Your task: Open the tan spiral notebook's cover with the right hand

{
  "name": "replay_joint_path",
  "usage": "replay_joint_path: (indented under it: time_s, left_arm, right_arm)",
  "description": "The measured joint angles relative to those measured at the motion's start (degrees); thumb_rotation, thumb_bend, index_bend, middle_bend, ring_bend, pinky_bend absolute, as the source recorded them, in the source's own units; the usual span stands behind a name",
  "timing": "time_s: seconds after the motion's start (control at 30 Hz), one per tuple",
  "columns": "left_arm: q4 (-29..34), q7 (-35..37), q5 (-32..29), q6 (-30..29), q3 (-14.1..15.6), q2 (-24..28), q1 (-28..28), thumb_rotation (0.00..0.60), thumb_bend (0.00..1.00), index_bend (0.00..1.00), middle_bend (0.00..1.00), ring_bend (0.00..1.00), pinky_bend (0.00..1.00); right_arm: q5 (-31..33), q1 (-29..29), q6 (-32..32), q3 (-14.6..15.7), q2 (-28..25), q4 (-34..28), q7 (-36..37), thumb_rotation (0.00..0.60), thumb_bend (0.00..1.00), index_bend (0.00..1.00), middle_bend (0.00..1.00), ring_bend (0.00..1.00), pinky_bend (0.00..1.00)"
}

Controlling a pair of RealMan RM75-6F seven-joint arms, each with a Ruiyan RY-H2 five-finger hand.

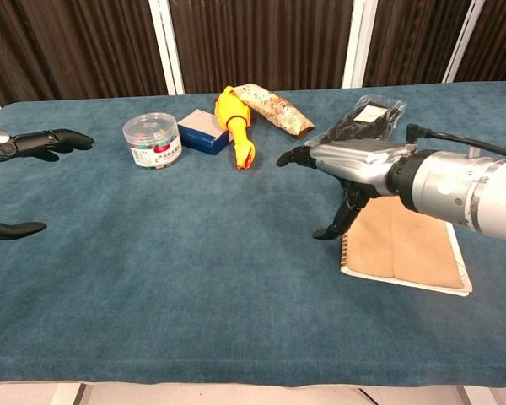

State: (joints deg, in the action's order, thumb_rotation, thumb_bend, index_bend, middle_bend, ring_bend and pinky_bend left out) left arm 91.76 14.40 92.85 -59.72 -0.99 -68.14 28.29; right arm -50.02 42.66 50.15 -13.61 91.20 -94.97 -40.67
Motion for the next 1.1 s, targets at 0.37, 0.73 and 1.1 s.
replay_joint_path:
  time_s: [0.37, 0.73, 1.1]
  left_arm:
    - [0.3, -5.0, 3.3, -9.8, 4.0, 2.5, -5.5, 0.6, 0.32, 0.0, 0.04, 0.03, 0.11]
    - [-14.7, -5.7, 9.3, -31.8, 10.0, -0.3, -20.3, 0.6, 0.32, 0.0, 0.04, 0.03, 0.1]
    - [-23.9, -3.7, 10.8, -35.8, 10.8, -6.0, -24.6, 0.6, 0.32, 0.0, 0.04, 0.03, 0.1]
  right_arm:
    - [-6.4, -2.7, 6.3, 5.5, -6.9, -6.4, 1.7, 0.6, 0.17, 0.0, 0.0, 0.0, 0.0]
    - [-26.4, -15.5, 15.4, 19.1, -16.8, -3.7, 17.4, 0.6, 0.17, 0.02, 0.0, 0.0, 0.0]
    - [-33.0, -19.9, 16.3, 21.2, -11.5, 8.9, 26.5, 0.6, 0.17, 0.14, 0.0, 0.0, 0.0]
